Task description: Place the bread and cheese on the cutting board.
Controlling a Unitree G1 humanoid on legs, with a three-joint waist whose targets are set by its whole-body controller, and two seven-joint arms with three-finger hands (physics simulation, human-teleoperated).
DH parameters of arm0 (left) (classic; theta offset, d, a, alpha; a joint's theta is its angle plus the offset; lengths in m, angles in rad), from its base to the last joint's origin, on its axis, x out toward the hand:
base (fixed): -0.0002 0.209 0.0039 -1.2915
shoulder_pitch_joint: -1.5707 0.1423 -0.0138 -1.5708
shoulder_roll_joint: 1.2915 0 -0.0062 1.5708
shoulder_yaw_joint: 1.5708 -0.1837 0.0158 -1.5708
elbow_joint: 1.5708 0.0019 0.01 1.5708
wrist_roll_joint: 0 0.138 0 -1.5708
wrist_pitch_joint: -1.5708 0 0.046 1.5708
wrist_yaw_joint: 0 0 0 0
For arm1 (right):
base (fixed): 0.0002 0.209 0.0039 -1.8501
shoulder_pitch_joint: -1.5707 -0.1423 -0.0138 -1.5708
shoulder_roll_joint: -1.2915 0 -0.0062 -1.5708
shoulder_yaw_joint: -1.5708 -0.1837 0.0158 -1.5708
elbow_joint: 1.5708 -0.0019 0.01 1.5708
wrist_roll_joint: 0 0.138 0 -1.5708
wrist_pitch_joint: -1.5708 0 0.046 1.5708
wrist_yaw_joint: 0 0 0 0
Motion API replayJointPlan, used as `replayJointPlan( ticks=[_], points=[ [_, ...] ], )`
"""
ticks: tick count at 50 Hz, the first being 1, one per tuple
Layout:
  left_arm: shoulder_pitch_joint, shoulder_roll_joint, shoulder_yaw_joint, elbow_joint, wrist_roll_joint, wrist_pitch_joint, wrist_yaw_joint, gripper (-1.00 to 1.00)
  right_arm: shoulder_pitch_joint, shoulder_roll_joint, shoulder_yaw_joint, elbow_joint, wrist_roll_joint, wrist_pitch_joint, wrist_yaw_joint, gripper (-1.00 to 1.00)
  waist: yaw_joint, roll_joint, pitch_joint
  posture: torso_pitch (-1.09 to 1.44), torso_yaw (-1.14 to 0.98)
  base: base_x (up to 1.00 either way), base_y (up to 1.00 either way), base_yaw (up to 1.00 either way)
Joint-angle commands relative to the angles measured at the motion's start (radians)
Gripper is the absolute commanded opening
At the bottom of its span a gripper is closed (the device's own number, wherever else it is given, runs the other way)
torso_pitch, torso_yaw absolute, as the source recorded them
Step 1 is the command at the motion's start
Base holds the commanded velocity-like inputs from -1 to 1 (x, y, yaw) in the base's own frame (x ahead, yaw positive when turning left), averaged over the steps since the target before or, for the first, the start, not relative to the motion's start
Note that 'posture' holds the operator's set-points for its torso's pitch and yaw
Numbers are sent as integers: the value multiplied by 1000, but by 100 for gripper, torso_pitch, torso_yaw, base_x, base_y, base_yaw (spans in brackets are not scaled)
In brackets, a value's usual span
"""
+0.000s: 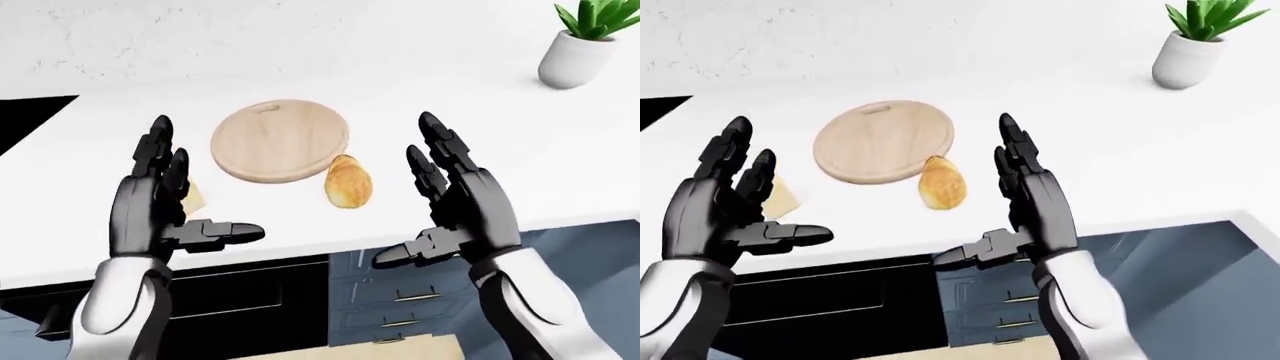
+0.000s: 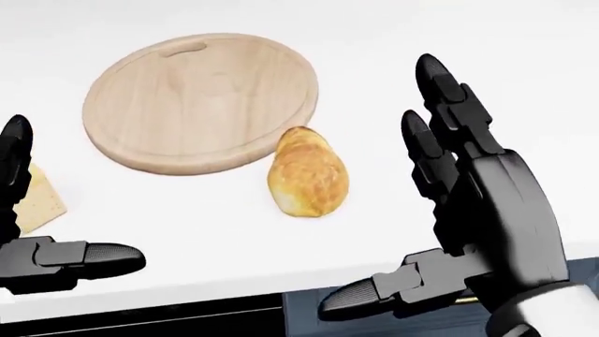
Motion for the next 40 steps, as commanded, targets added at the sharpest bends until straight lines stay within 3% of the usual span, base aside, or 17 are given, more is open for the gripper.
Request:
replayJointPlan(
  ticks=[1,4,6,9,10,13,15,16,17,19,20,21,22,24,28,29,40],
  points=[
    [-24,5,-4,-49,-4,-51,-2,100,-22,-3,-17,-41,-14,-45,0,100,-2,-2,-21,0,0,0,0,0],
    [-22,5,-7,-48,-1,-55,-2,100,-23,-2,-20,-44,-17,-44,3,100,6,-61,-16,0,0,0,0,0],
    [-22,6,-7,-49,1,-54,-2,100,-20,-5,-16,-39,-35,-57,-1,100,9,-34,-20,0,0,0,0,0],
    [-19,5,-12,-50,8,-58,-3,100,-17,-5,-17,-33,-44,-68,6,100,7,-20,-40,0,0,0,0,1],
    [-18,5,-13,-51,9,-59,-3,100,-15,-5,-16,-33,-46,-69,9,100,14,-18,-57,0,0,0,0,39],
    [-21,4,-12,-55,10,-53,-5,100,-16,-4,-15,-37,-51,-66,11,100,16,2,-42,0,0,0,0,74],
    [-21,4,-10,-54,11,-54,-6,100,-15,-1,-13,-43,-52,-60,14,100,12,30,-47,0,0,0,0,83],
    [-20,3,-10,-53,11,-55,-6,100,-15,0,-13,-44,-53,-59,14,100,11,56,-55,0,0,0,0,83],
    [-22,4,-10,-55,11,-52,-7,100,-16,0,-12,-45,-54,-57,15,100,20,38,-47,0,0,0,0,83],
    [-22,3,-8,-56,10,-50,-7,100,-18,1,-11,-46,-57,-54,14,100,21,41,-53,0,0,0,0,83],
    [-21,3,-8,-56,11,-51,-8,100,-18,0,-5,-41,-63,-59,13,100,27,32,-58,0,0,0,0,80],
    [-21,3,-8,-57,11,-51,-8,100,-16,-1,2,-35,-74,-69,11,100,2,27,-58,0,0,0,42,0],
    [-21,3,-6,-57,10,-51,-9,100,-22,5,-2,-39,-69,-53,14,100,11,-14,-43,0,0,0,0,0],
    [-19,3,-8,-58,11,-52,-9,100,-24,6,-6,-47,-69,-43,15,100,17,-12,-31,0,0,0,0,0],
    [-17,1,-14,-54,15,-57,-8,100,-24,8,-10,-48,-67,-39,17,100,27,-58,-45,0,0,0,0,0],
    [-16,0,-15,-52,16,-58,-9,100,-25,9,-11,-49,-65,-36,18,100,21,-36,-39,0,0,0,0,0],
    [-16,-1,-12,-53,20,-60,-16,100,-76,-27,-17,-28,-50,-18,50,100,8,-14,-62,0,0,0,0,0]
  ],
)
